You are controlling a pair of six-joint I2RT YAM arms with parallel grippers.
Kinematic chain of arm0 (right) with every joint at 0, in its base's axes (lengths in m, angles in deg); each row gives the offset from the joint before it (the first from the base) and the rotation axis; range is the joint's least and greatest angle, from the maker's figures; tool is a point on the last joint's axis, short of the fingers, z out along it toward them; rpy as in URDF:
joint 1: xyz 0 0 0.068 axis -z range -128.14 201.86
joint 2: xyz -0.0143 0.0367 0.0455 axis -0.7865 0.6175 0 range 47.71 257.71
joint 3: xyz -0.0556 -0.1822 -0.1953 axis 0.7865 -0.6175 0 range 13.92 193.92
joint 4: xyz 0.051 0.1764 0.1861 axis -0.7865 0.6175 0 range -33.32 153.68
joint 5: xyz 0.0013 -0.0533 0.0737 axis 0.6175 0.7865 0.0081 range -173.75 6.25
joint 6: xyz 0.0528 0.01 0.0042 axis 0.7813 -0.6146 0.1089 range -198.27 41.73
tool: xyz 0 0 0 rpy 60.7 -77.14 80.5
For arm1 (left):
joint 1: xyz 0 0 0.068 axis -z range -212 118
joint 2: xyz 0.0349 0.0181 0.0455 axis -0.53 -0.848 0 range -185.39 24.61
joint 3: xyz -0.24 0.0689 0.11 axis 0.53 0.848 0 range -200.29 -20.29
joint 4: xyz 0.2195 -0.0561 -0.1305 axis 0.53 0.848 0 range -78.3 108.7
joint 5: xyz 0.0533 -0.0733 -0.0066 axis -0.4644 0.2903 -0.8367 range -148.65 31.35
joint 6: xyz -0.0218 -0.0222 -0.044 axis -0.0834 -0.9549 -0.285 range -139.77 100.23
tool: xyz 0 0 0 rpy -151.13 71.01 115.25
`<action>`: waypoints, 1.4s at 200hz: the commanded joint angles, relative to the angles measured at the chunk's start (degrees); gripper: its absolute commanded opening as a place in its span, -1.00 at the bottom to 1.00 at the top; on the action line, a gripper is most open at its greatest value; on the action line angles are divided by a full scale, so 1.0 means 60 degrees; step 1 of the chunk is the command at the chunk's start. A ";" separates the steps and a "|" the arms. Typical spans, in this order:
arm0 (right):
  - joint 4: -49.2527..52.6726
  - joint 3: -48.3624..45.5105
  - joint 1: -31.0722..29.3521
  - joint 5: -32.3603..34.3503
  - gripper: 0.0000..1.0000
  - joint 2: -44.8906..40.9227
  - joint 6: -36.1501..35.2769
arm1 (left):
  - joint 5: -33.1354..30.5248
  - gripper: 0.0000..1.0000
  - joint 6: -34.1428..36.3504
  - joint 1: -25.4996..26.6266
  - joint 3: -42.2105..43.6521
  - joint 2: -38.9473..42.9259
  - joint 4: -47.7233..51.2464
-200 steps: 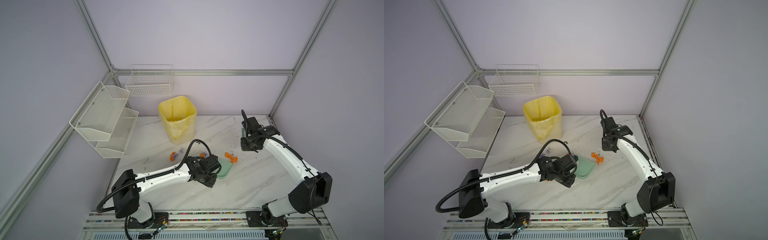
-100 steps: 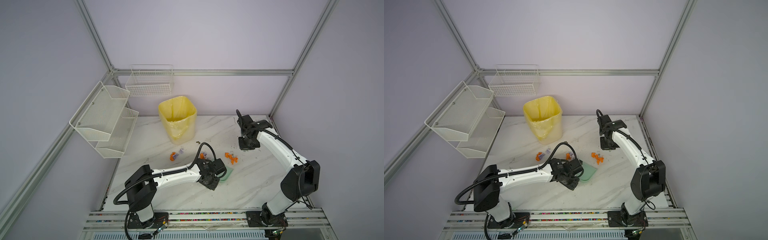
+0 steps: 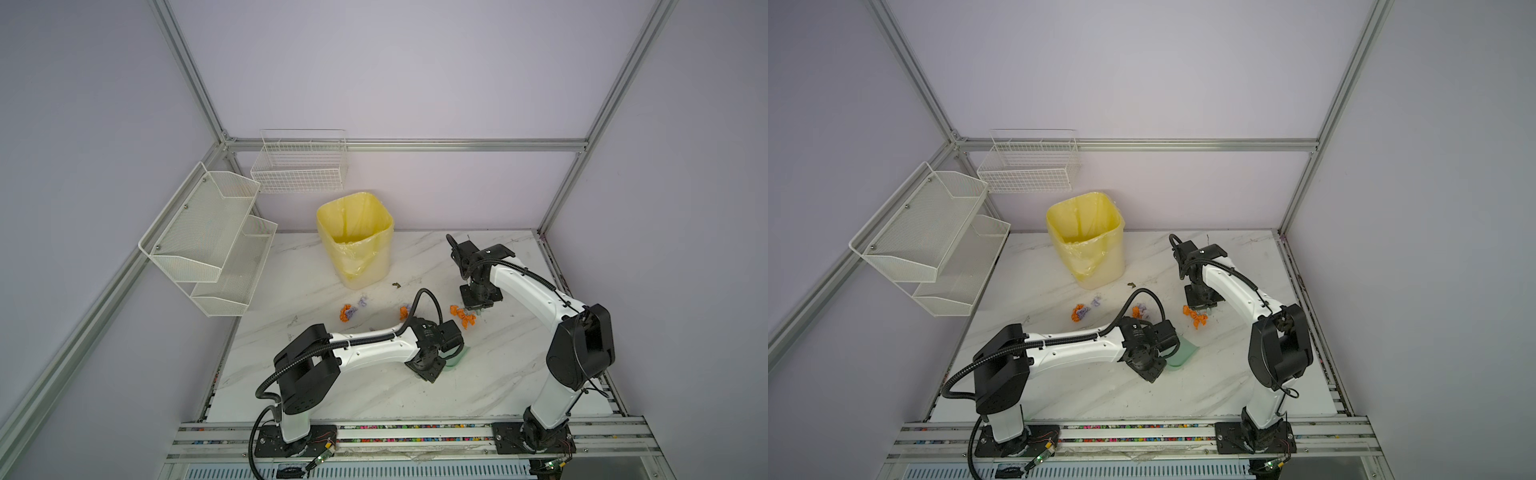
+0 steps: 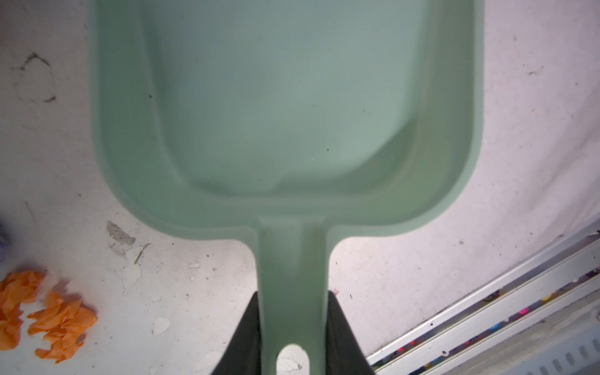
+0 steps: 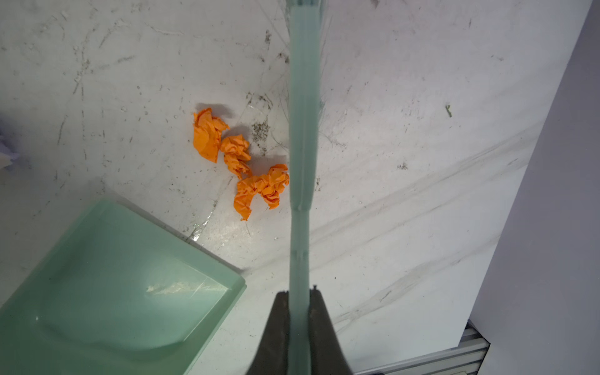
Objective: Sweep away the paper scraps from the table
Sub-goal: 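Bring the brush with the right gripper down beside the dustpan's mouth, then sweep orange scraps with the brush into the dustpan held by the left gripper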
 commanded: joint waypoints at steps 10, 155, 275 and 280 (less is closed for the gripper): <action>0.0210 0.0038 -0.0043 -0.0167 -1.00 0.0035 -0.0073 | -0.0060 -0.72 0.0233 0.0036 -0.1103 -0.0103 0.0147; -0.0340 -0.2051 -0.1379 -0.2164 -1.00 -0.1308 0.0034 | 0.1093 -0.73 0.0350 -0.0685 -0.0414 -0.0319 -0.0775; 0.0232 -0.2186 -0.1417 -0.1848 -1.00 -0.3541 0.0910 | 0.1083 -0.74 0.0511 -0.1106 -0.0109 -0.0287 -0.0894; 0.0290 -0.2004 -0.1392 -0.1380 -1.00 -0.3580 0.1143 | 0.1065 -0.74 0.0518 -0.1117 -0.0106 -0.0286 -0.0898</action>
